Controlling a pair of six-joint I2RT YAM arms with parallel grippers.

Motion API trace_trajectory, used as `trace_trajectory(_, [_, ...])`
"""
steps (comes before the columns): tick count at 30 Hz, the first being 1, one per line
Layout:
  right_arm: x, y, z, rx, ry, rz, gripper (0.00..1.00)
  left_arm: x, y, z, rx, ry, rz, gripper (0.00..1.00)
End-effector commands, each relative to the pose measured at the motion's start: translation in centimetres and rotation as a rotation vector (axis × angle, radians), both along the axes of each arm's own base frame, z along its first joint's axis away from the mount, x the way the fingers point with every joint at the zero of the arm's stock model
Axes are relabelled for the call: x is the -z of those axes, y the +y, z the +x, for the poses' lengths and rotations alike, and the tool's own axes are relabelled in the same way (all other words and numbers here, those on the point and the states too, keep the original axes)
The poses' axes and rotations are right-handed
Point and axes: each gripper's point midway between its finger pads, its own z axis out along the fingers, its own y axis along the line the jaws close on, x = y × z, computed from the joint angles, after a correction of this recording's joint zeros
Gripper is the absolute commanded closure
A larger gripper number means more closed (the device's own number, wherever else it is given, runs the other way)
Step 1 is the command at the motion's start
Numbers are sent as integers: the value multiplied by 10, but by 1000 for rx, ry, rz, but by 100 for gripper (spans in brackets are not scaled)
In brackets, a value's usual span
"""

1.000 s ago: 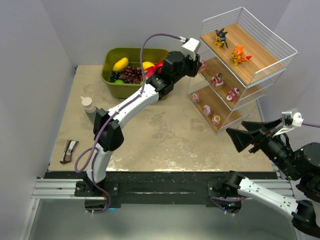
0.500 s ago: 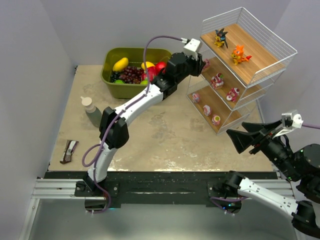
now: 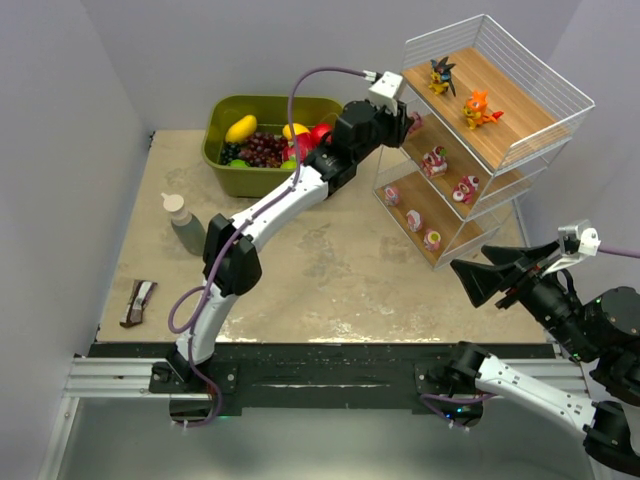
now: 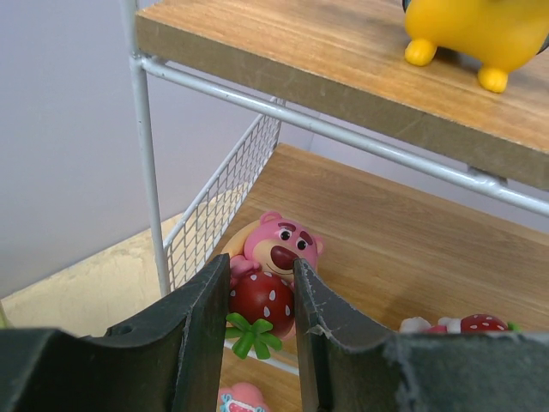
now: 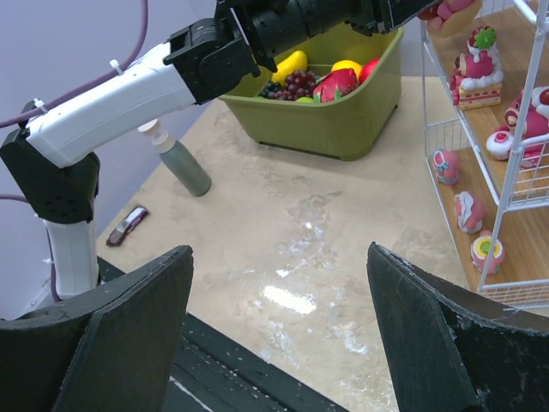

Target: Place and organize the plastic toys onto the shelf

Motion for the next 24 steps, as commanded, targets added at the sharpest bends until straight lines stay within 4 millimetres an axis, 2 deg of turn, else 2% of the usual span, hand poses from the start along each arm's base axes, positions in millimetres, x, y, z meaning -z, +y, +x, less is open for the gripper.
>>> trace_trajectory(1, [-3, 0, 2, 9, -4, 24, 14, -31, 6, 3, -14, -63, -40, 96])
trace_trajectory(7, [-3, 0, 2, 12, -2, 26, 14, -24, 3, 4, -5, -55, -27, 95])
trace_trajectory(13, [-2, -1, 2, 15, -4, 21, 14, -25, 3, 6, 1, -66, -32, 93])
trace_trajectory(24, [0, -2, 2, 20, -4, 16, 14, -22, 2, 9, 5, -71, -32, 83])
